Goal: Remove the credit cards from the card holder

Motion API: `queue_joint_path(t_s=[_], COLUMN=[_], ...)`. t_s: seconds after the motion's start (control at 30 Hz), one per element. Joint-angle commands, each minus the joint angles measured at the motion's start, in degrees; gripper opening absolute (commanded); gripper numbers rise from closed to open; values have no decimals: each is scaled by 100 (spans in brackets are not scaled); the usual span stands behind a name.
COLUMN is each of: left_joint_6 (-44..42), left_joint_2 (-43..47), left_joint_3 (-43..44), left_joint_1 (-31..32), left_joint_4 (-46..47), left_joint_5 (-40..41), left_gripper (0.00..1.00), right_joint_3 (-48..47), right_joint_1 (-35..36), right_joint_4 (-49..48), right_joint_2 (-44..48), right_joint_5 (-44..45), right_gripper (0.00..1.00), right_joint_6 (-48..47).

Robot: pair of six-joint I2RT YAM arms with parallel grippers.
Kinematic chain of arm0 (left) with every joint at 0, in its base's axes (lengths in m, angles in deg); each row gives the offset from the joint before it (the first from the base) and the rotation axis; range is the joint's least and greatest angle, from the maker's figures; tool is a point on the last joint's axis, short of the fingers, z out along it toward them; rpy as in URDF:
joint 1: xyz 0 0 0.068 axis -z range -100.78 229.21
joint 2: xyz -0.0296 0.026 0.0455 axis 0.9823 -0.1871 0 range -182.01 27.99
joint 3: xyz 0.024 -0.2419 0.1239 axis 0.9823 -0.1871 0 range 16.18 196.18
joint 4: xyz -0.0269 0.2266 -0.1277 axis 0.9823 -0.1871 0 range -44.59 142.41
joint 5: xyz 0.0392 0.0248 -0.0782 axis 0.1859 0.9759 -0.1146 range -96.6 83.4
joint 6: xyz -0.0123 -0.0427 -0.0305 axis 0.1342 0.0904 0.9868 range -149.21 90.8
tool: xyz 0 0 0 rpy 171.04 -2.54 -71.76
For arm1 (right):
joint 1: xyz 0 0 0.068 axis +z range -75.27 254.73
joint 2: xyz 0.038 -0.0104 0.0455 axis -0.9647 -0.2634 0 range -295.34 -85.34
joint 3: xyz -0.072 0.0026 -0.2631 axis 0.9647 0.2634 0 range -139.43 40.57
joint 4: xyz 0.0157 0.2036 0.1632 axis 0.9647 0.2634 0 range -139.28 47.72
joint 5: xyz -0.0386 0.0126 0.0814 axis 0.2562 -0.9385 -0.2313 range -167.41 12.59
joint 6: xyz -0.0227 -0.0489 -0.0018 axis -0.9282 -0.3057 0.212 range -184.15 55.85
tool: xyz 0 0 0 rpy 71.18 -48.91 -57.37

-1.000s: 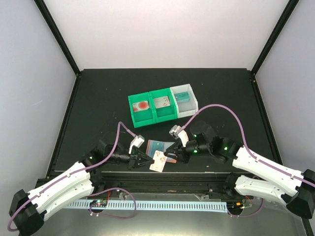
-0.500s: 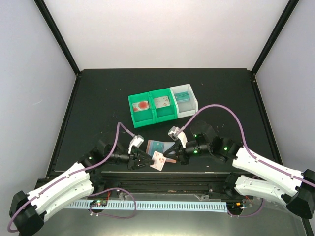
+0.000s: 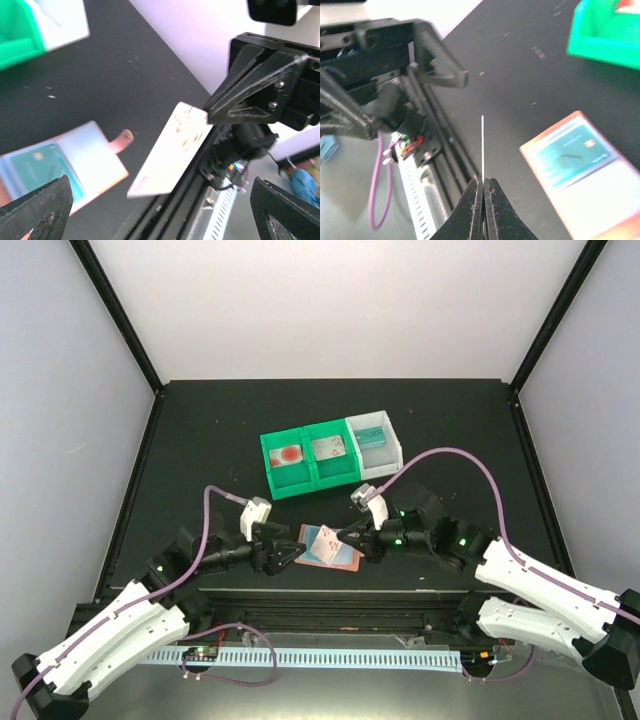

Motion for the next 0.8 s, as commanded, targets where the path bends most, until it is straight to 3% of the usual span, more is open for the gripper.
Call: queue_joint_path(t_s=[0.0,0.33,0.77], left_joint_6=[65,106,138], left_joint_2=[249,37,-700], left_joint_3=[263,-108,-651], left_joint_1=[-34,-34,-34], left_joint_4=[-486,-427,62], left_joint_5=[1131,1463,1403], left_gripper=[99,99,99], right_joint_3=[-373,-533,-1251], right_joint_1=[-84,-581,-1181], right_joint_4=[248,-484,-1709], right_joint_2=[2,-245,-2098], right_joint_5=[1500,2921,3551], right_gripper=[1,1,1], right_joint_6=[230,641,841])
